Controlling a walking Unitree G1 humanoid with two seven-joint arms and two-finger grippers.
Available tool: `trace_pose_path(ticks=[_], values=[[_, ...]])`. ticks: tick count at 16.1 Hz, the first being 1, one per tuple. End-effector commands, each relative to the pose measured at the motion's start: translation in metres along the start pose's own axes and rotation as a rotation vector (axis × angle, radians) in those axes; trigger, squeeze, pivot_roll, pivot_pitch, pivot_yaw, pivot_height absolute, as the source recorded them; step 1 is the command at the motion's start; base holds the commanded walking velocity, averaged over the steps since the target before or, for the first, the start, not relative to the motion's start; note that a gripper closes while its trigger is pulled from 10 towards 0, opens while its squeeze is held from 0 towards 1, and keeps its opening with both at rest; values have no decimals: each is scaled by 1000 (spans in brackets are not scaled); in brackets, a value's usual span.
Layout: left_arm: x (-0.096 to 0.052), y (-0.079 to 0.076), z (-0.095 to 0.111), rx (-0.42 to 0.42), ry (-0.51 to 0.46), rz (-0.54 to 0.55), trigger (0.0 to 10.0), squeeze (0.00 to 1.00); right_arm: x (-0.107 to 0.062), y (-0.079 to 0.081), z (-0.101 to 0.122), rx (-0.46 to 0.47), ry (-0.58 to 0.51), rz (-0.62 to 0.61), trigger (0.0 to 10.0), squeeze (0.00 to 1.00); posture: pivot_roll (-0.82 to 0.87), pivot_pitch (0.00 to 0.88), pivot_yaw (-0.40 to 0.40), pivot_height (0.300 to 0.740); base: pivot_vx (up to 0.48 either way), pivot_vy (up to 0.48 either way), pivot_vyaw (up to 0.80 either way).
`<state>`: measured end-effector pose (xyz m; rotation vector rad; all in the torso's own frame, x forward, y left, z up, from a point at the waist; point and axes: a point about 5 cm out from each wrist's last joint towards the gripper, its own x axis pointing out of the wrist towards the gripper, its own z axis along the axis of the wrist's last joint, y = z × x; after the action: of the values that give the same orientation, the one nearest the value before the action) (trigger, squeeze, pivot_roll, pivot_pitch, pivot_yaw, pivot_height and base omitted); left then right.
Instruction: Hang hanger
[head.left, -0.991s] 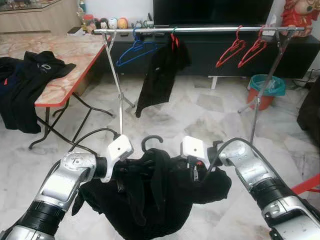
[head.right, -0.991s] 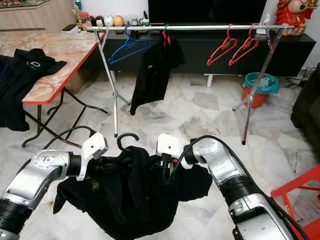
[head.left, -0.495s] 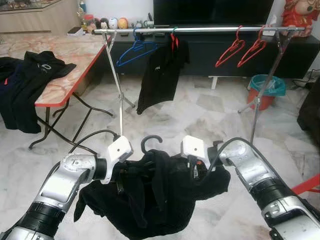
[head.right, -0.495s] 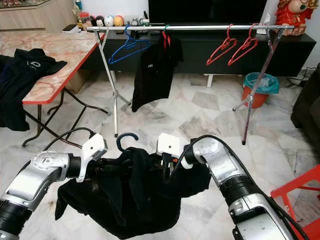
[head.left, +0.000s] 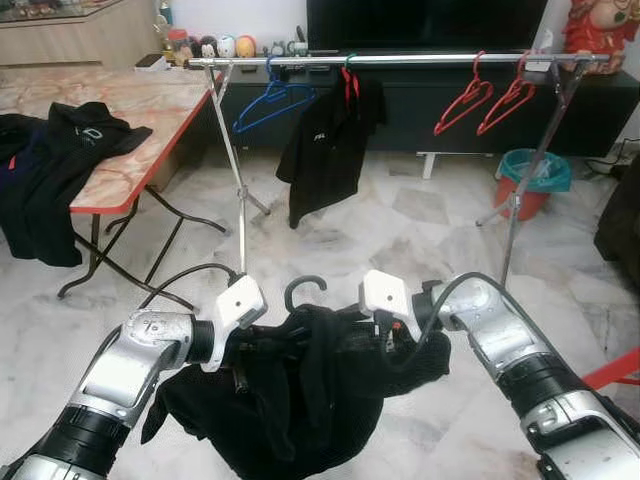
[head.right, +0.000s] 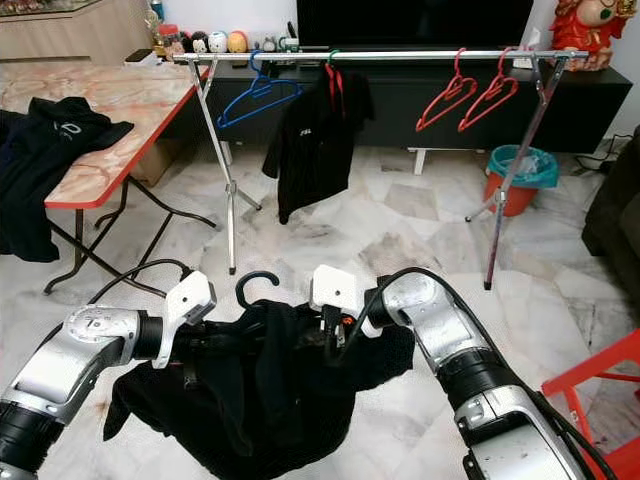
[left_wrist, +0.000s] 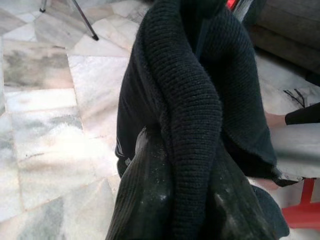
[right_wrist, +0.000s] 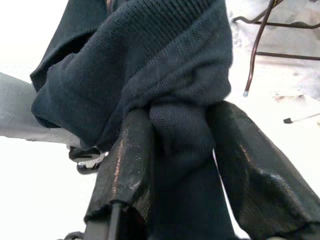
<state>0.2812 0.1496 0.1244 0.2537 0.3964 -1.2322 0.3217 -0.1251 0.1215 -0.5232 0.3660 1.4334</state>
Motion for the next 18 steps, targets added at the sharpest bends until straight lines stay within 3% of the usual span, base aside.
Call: trace_pose_path(ticks=[1,5,7,8,9,10,11,18], values=[[-3,0,5,27,-7,-3,0,0,-2,-3,11,-43,-10,9,8078,1000,-22,0,32,719,0,0,0],[-3,2,2,20,-1,21,0,0,-7,-6,9,-53,5,-18,8196,1000,-26,0,33,719,0,0,0],[-3,3,0,13,-2,33,0,0,-10,-8,9,-53,2,-49,7686,1000,-28,0,34,719,0,0,0],[-3,4,-1,8,-2,43,0,0,-13,-12,9,-51,-2,-83,5412,1000,-30,0,34,719,0,0,0],[-3,4,-1,8,-2,43,0,0,-13,-12,9,-51,-2,-83,5412,1000,-30,0,34,719,0,0,0],[-3,6,-3,-5,-5,63,0,0,-18,-14,9,-53,-6,-113,7137,651,-30,0,34,719,0,0,0],[-4,7,-6,-11,0,74,0,0,-22,-17,9,-50,-13,-149,10000,0,-32,0,36,719,0,0,0],[-3,9,-18,-42,10,129,0,0,-32,-20,8,-12,-65,-228,10000,0,-36,0,36,719,0,0,0]])
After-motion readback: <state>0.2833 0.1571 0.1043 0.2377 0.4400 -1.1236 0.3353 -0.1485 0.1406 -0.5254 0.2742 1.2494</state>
